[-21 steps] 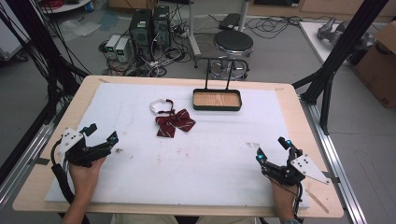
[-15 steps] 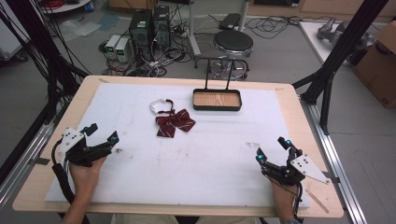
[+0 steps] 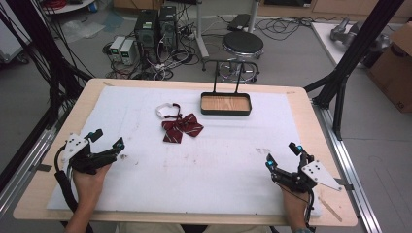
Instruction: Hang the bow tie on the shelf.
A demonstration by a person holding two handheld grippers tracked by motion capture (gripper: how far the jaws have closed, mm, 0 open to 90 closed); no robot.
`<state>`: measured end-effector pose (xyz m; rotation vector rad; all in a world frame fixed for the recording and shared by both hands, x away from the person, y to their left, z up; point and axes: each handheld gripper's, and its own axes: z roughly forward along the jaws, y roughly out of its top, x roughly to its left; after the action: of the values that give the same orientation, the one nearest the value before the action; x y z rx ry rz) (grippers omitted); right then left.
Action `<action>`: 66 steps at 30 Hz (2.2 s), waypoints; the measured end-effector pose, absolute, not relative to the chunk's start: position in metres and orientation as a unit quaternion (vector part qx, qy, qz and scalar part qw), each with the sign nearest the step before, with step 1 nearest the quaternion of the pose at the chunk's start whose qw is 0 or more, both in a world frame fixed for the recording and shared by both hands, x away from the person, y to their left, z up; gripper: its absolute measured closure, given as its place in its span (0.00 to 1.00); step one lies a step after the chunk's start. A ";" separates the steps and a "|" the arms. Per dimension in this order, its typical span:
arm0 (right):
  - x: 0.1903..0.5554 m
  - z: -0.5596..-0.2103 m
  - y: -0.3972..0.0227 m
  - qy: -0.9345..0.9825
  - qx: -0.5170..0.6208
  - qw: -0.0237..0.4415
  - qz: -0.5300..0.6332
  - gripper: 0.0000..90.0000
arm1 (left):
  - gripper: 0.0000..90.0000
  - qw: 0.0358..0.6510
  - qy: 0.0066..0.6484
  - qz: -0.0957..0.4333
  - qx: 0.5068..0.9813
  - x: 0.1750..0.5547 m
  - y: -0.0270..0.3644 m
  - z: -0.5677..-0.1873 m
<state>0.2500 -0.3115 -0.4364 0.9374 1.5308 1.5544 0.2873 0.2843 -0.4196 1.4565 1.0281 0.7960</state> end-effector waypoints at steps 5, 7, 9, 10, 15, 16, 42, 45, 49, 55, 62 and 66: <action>0.250 -0.437 -0.312 0.599 0.366 0.373 0.607 0.13 | 0.18 0.561 0.429 0.331 0.626 0.290 0.280 -0.420; 0.250 -0.437 -0.312 0.599 0.366 0.373 0.607 0.13 | 0.19 0.561 0.426 0.327 0.629 0.291 0.276 -0.421; 0.250 -0.437 -0.312 0.599 0.365 0.373 0.607 0.13 | 0.20 0.560 0.425 0.317 0.637 0.295 0.272 -0.421; 0.250 -0.437 -0.312 0.599 0.365 0.373 0.607 0.13 | 0.20 0.560 0.425 0.312 0.640 0.297 0.270 -0.421; 0.251 -0.437 -0.312 0.601 0.364 0.375 0.605 0.13 | 0.20 0.558 0.417 0.305 0.649 0.305 0.263 -0.416; 0.250 -0.437 -0.311 0.600 0.366 0.374 0.605 0.13 | 0.20 0.559 0.416 0.306 0.649 0.308 0.262 -0.415; 0.251 -0.437 -0.311 0.601 0.364 0.370 0.608 0.13 | 0.21 0.543 0.390 0.254 0.699 0.403 0.173 -0.417; 0.251 -0.437 -0.312 0.600 0.363 0.370 0.609 0.13 | 0.22 0.535 0.387 0.251 0.708 0.412 0.163 -0.421; 0.251 -0.436 -0.312 0.601 0.362 0.370 0.610 0.13 | 0.26 0.520 0.382 0.260 0.718 0.420 0.154 -0.429; 0.251 -0.436 -0.312 0.601 0.362 0.369 0.610 0.13 | 0.25 0.503 0.381 0.258 0.731 0.434 0.142 -0.435; 0.251 -0.437 -0.312 0.600 0.363 0.367 0.611 0.13 | 0.25 0.474 0.385 0.249 0.752 0.448 0.128 -0.445; 0.251 -0.437 -0.312 0.600 0.361 0.367 0.612 0.13 | 0.27 0.460 0.394 0.245 0.757 0.452 0.125 -0.446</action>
<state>0.2513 -0.3118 -0.4366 0.9285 1.5428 1.5725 0.4522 0.1248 -0.4463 1.8636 0.9692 0.6041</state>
